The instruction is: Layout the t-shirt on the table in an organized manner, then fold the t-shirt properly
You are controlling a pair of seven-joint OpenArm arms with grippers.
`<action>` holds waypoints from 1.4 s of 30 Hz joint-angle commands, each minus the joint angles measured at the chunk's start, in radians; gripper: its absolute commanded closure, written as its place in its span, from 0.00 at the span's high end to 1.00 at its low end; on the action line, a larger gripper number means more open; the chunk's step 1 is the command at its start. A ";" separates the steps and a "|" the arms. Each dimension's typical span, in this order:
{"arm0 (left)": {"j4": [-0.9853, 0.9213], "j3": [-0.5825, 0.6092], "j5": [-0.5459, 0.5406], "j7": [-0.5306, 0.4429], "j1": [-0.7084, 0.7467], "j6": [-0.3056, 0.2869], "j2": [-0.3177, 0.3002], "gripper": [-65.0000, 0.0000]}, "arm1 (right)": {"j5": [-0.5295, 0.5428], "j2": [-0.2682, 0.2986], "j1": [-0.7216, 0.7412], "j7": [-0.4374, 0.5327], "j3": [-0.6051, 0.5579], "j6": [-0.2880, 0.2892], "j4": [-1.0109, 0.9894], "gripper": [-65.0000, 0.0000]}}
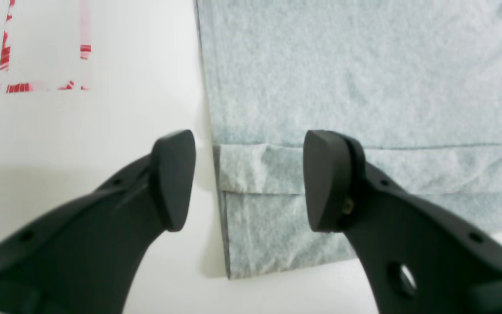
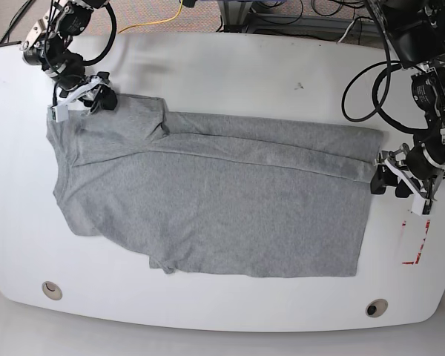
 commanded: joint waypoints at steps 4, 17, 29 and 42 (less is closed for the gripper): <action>0.011 -0.004 -0.016 -0.017 -0.019 -0.003 -0.017 0.57 | -0.035 0.004 -0.004 -0.048 -0.001 -0.009 0.001 0.14; 0.009 0.000 -0.014 -0.019 -0.017 -0.003 -0.017 0.57 | 0.048 0.010 -0.022 -0.048 -0.070 -0.009 0.124 0.02; 0.008 0.002 -0.013 -0.019 -0.017 -0.003 -0.019 0.57 | 0.130 0.012 0.017 -0.048 -0.132 -0.009 0.196 0.02; 0.008 0.010 -0.013 -0.020 0.003 -0.003 -0.017 0.57 | 0.129 0.018 0.203 -0.048 -0.135 -0.009 0.130 0.02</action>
